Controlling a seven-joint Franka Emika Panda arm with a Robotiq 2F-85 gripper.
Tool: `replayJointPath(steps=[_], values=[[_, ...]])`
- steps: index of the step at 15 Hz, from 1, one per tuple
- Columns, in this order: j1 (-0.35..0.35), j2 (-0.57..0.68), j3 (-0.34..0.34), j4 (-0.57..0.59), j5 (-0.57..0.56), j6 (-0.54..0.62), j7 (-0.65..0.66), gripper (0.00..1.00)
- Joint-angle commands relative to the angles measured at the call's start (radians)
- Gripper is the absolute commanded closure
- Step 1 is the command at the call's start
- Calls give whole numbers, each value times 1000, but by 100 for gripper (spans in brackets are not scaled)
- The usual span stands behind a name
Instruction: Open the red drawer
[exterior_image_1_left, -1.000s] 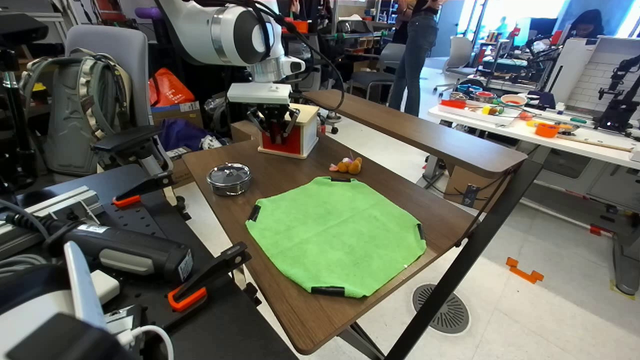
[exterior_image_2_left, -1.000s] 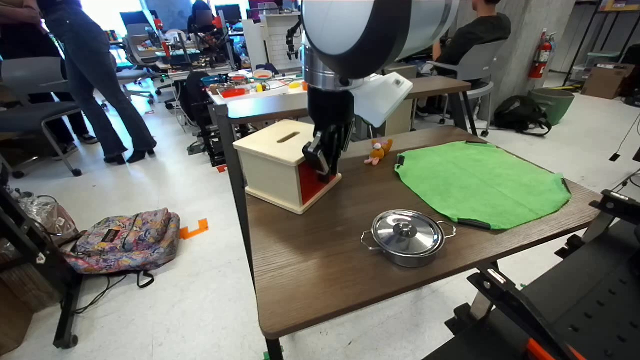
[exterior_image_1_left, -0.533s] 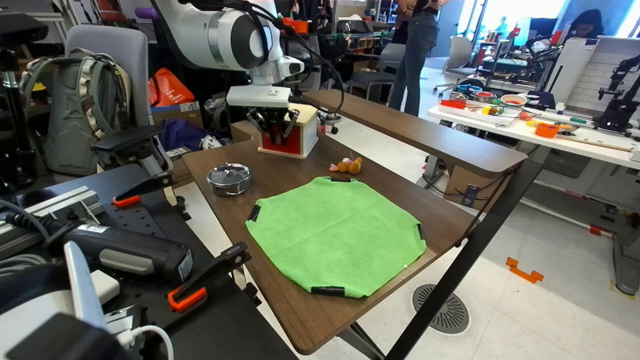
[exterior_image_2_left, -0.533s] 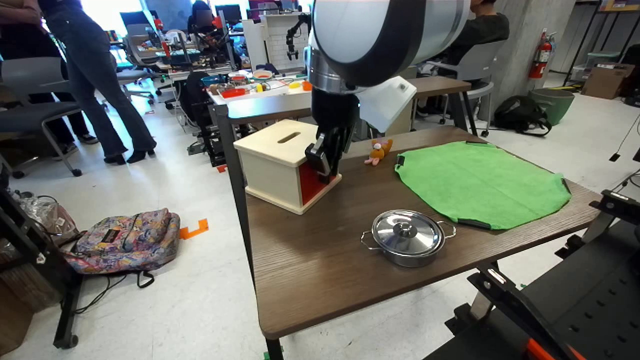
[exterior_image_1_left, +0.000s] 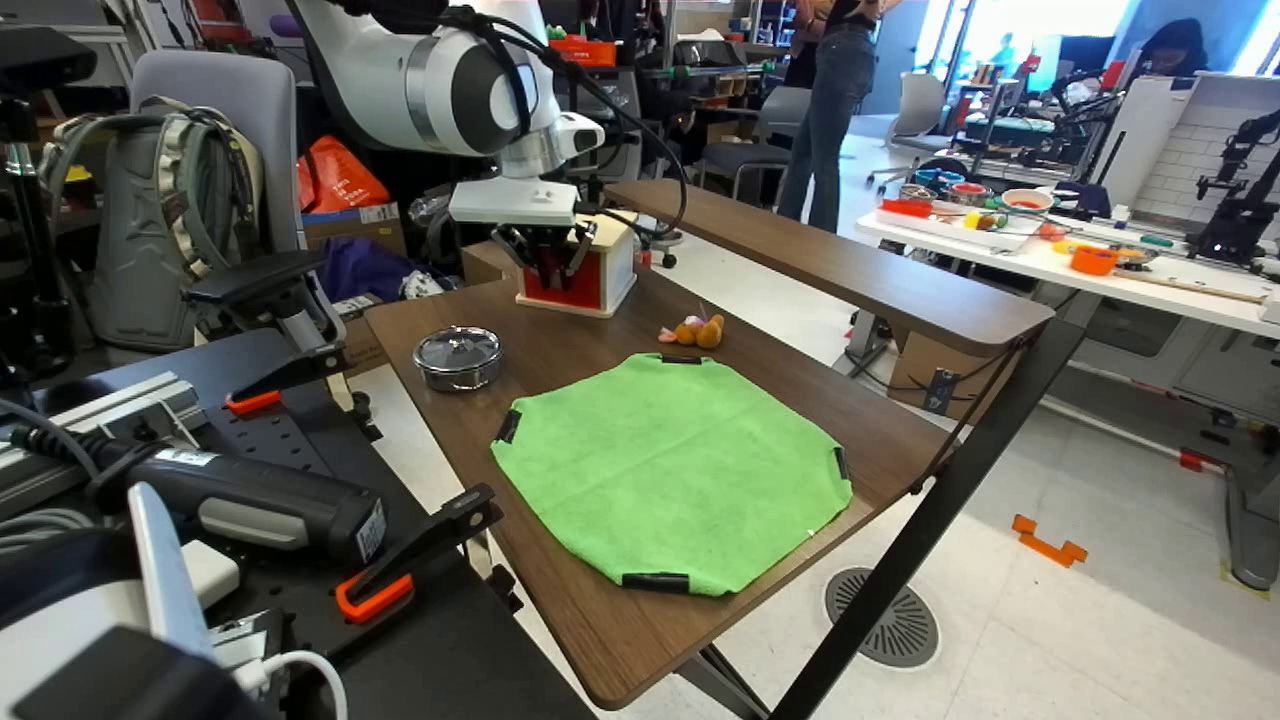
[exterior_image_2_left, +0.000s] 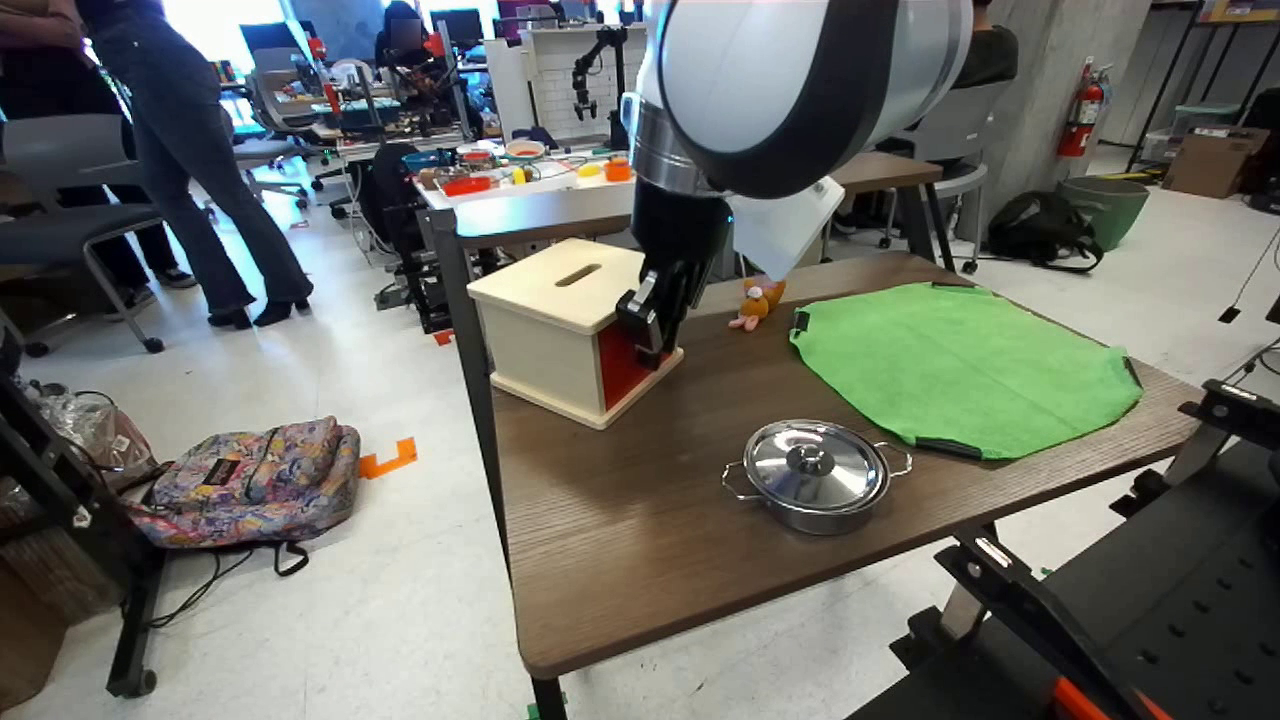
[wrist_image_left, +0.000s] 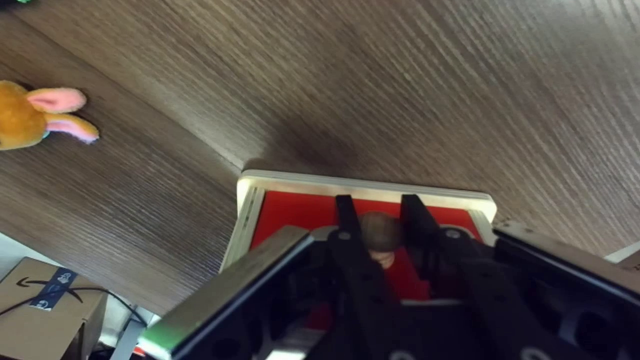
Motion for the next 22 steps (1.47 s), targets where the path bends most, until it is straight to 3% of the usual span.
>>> replayJointPath(steps=[1,22], values=[[-4,-24,11,-45,2,36,-14,93],[-7,-113,4,-170,6,52,2,93]])
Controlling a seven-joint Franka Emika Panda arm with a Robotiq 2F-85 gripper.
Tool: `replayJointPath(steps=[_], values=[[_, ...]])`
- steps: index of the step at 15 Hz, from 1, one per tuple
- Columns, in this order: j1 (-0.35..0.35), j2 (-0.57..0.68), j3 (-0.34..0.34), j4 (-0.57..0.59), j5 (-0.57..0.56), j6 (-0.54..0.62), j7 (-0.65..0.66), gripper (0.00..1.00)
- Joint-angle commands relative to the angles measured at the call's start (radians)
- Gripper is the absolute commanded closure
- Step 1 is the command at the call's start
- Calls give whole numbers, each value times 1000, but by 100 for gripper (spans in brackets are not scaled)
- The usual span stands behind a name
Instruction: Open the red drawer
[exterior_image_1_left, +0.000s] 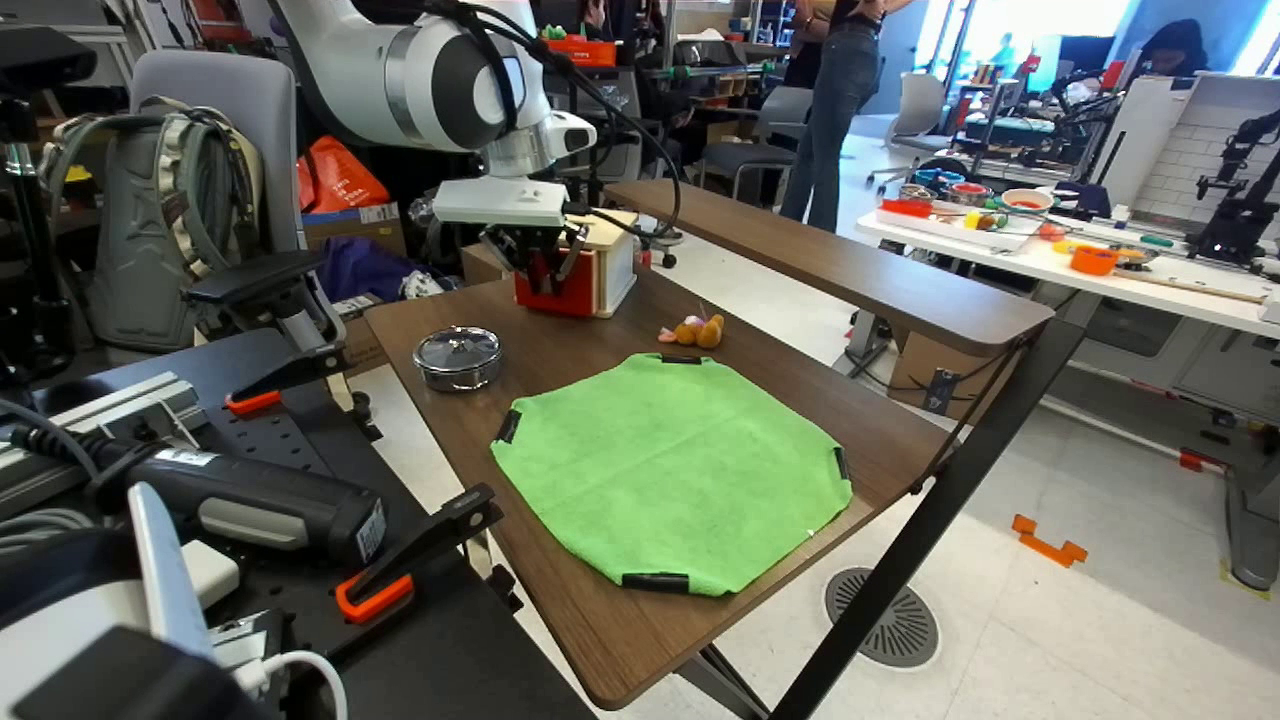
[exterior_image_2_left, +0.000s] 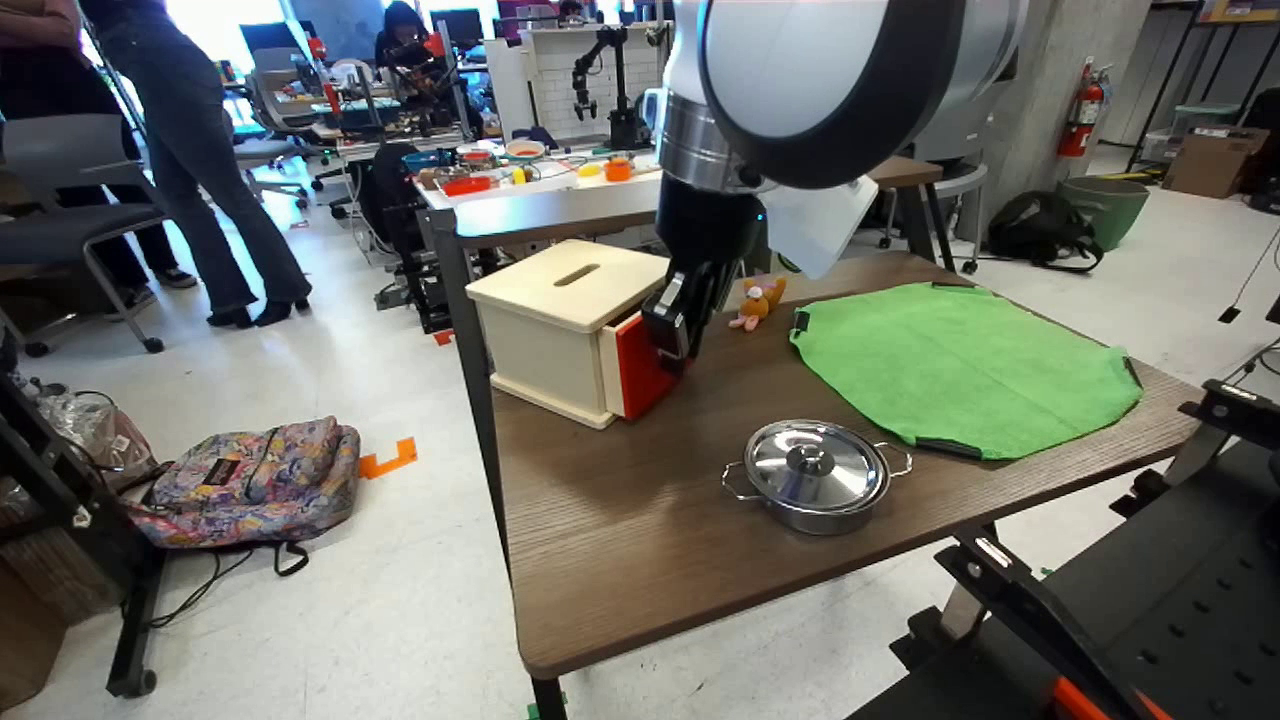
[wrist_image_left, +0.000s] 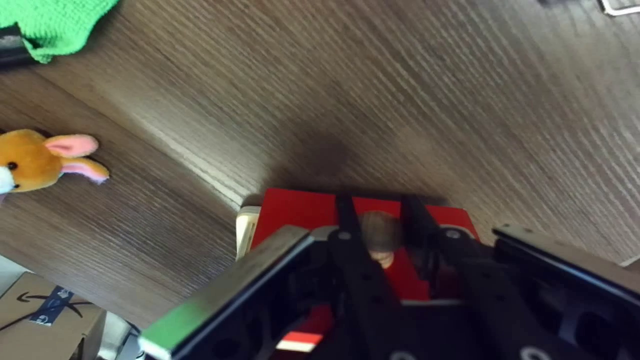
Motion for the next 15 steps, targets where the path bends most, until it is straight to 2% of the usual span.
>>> replayJointPath(steps=[1,8,15], values=[[1,-61,6,-90,5,53,3,93],[-18,-69,15,-151,7,128,-8,93],[-23,-68,15,-172,8,130,-6,93]])
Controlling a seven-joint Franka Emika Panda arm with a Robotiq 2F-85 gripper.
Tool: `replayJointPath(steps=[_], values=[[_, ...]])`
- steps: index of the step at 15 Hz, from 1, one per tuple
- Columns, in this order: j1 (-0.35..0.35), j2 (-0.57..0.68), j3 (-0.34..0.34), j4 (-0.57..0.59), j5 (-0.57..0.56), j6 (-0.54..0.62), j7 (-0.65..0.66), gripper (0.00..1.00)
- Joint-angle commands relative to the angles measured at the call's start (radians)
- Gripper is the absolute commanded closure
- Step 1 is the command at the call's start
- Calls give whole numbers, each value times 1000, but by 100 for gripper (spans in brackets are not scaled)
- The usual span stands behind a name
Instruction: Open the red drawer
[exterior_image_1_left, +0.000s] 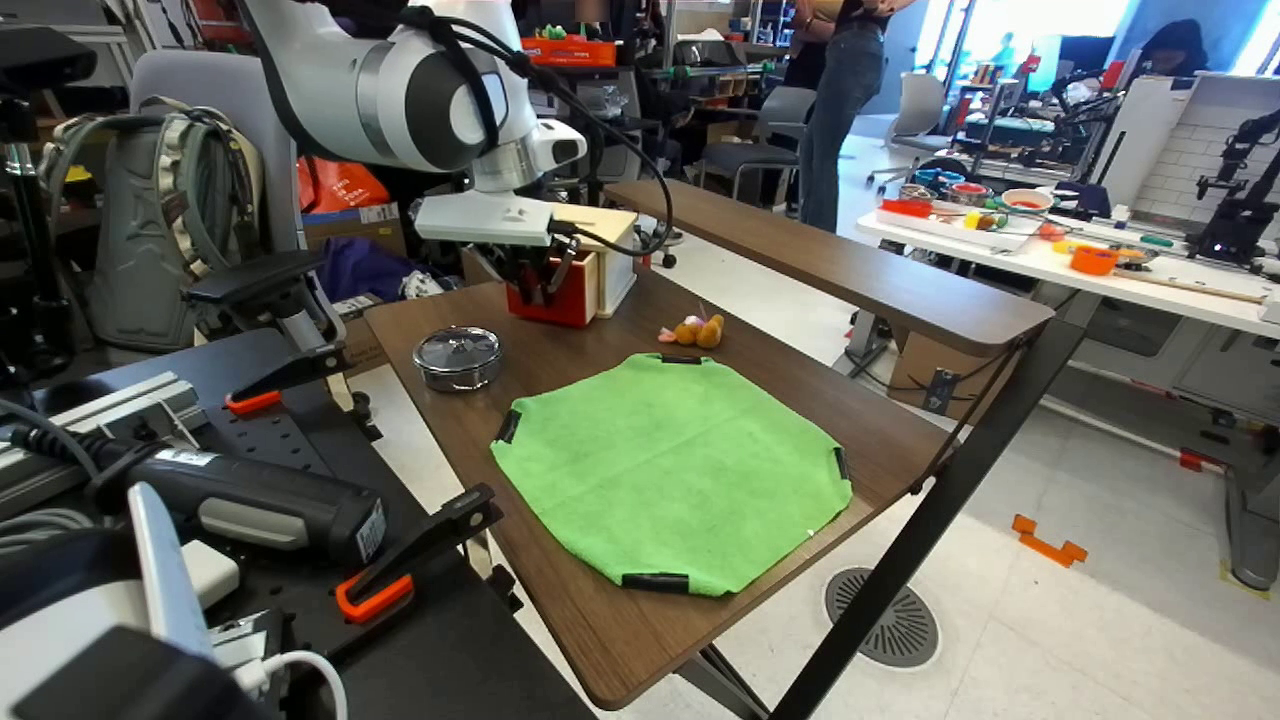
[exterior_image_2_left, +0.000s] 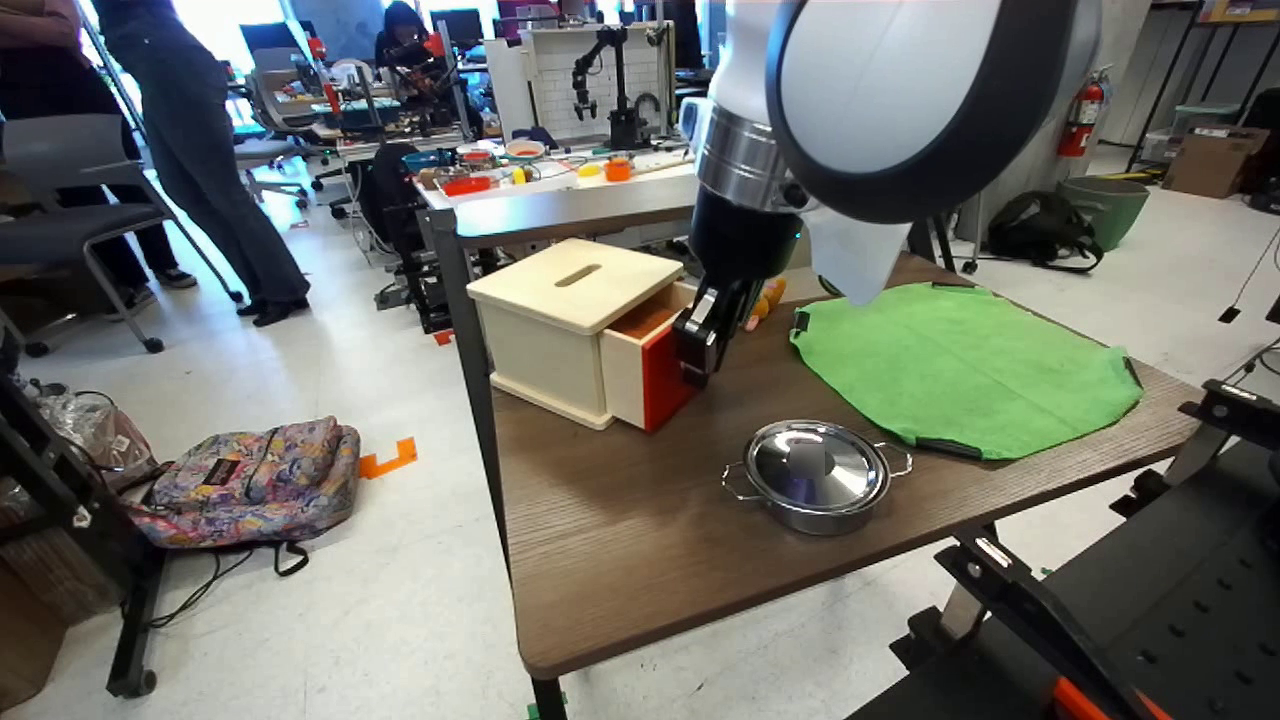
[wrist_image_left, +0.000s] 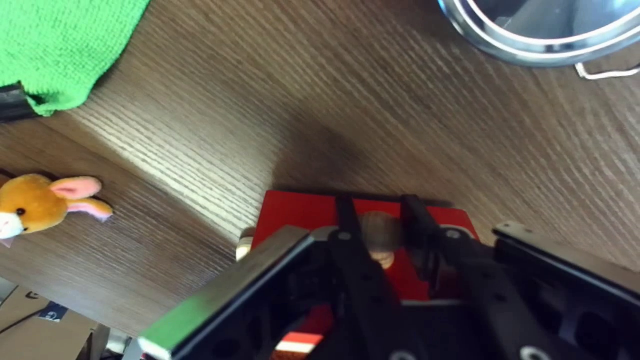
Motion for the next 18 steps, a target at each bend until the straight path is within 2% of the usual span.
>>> replayJointPath(steps=[1,8,18], values=[[-3,-46,18,-69,7,17,-4,93],[0,-87,20,-115,7,32,0,93],[-31,-70,46,-116,12,30,-11,93]])
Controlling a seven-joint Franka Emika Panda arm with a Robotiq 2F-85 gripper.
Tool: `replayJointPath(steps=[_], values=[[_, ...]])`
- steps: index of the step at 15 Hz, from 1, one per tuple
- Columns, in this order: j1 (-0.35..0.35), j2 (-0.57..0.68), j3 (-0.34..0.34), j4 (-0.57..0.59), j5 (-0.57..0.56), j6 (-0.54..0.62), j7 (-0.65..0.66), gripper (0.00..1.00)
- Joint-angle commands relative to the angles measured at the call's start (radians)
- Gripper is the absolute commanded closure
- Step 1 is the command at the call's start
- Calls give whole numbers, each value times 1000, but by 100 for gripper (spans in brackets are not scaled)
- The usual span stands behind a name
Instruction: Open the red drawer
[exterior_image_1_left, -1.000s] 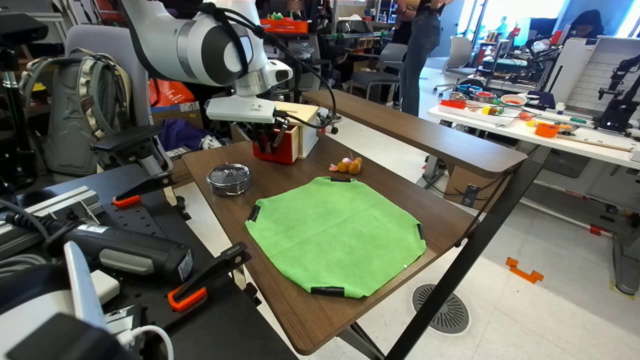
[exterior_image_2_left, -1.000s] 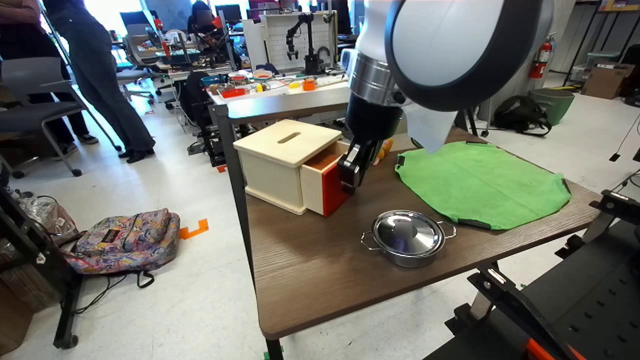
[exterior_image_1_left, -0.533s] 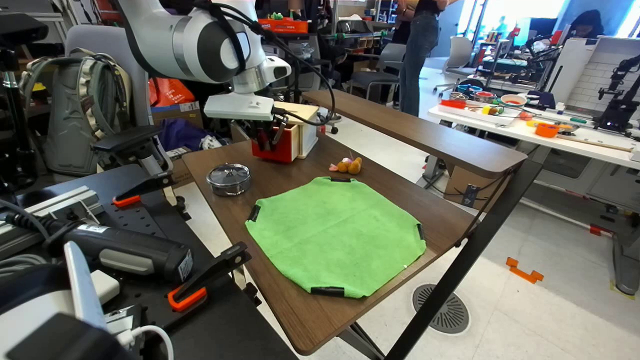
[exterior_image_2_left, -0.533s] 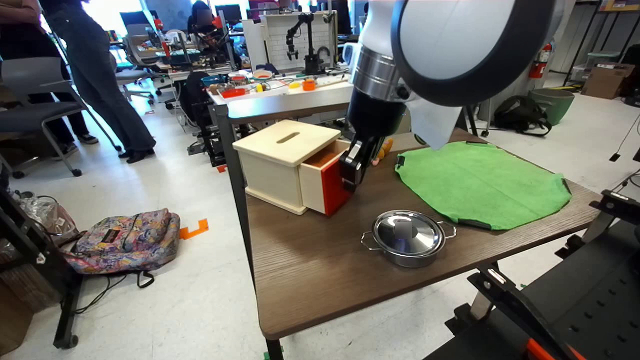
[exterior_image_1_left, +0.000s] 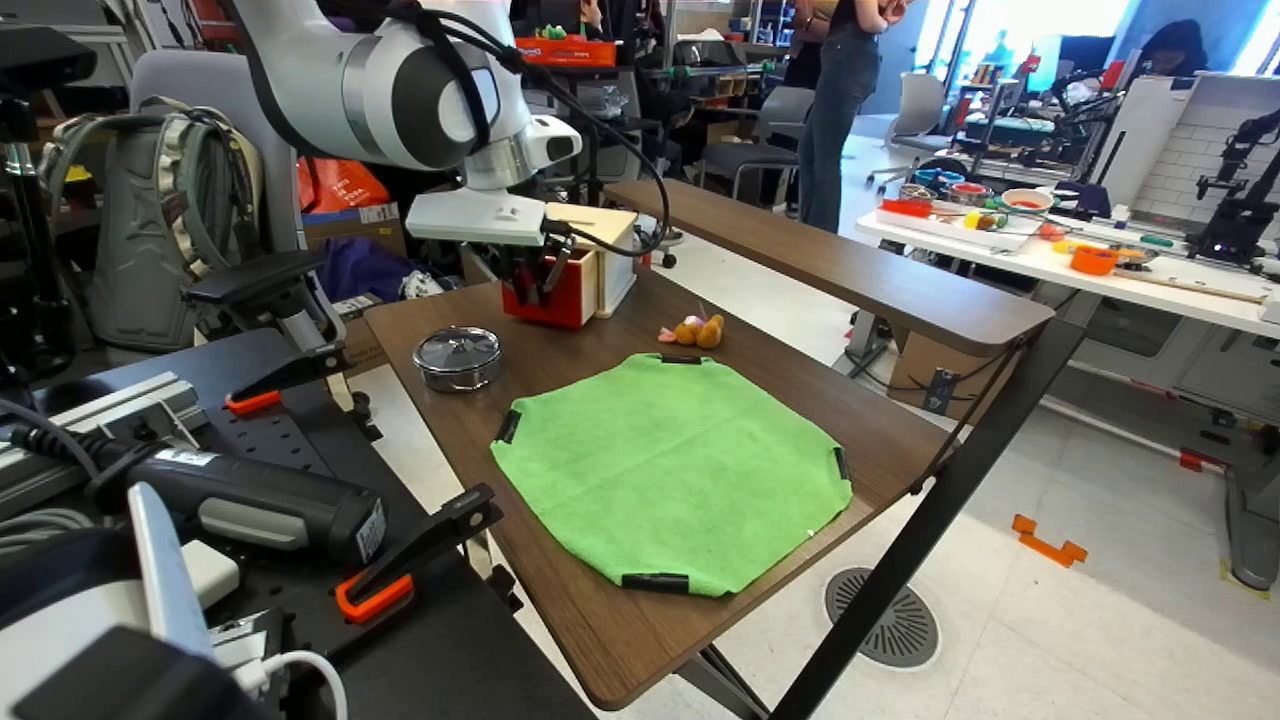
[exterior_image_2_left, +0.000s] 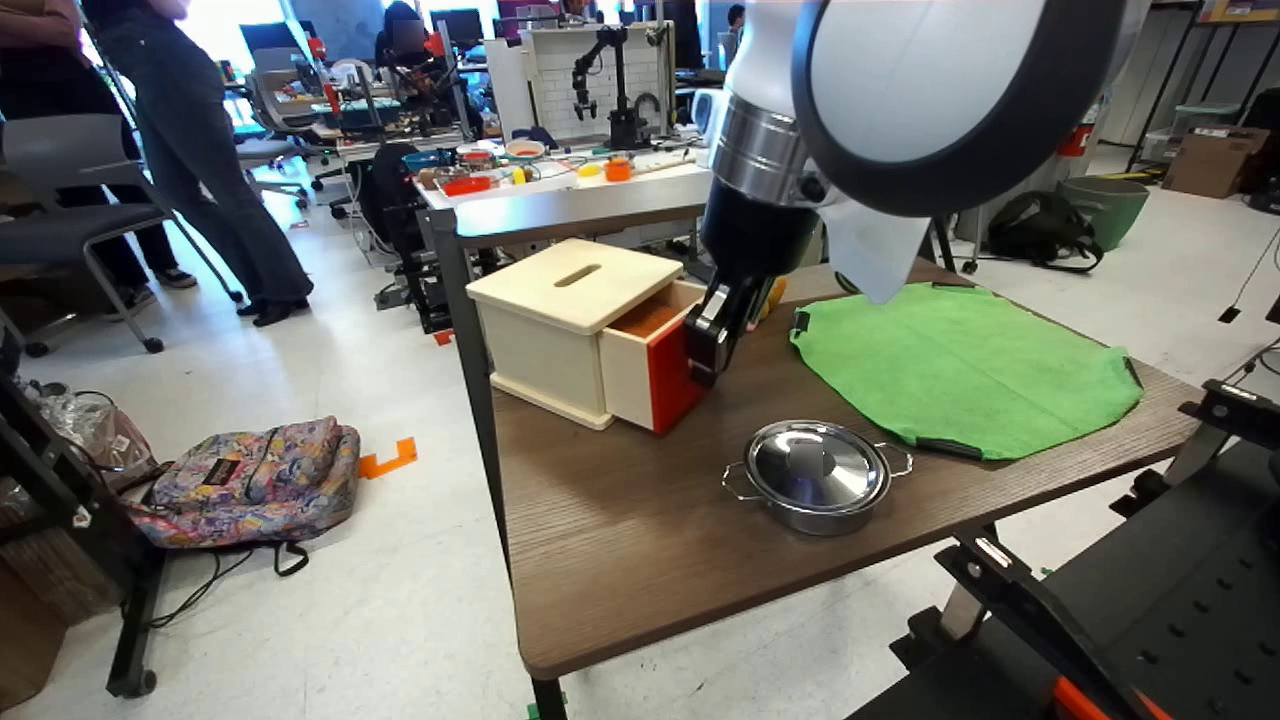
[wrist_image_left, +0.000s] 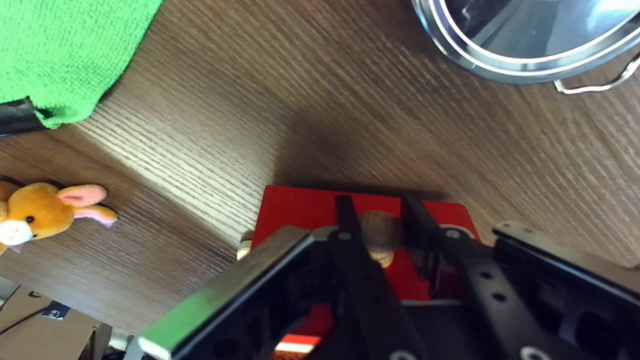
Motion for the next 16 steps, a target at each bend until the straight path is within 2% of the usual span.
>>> replayJointPath(steps=[1,16], values=[[-19,-43,41,-74,12,3,-14,93],[-51,-37,64,-94,14,2,-19,93]])
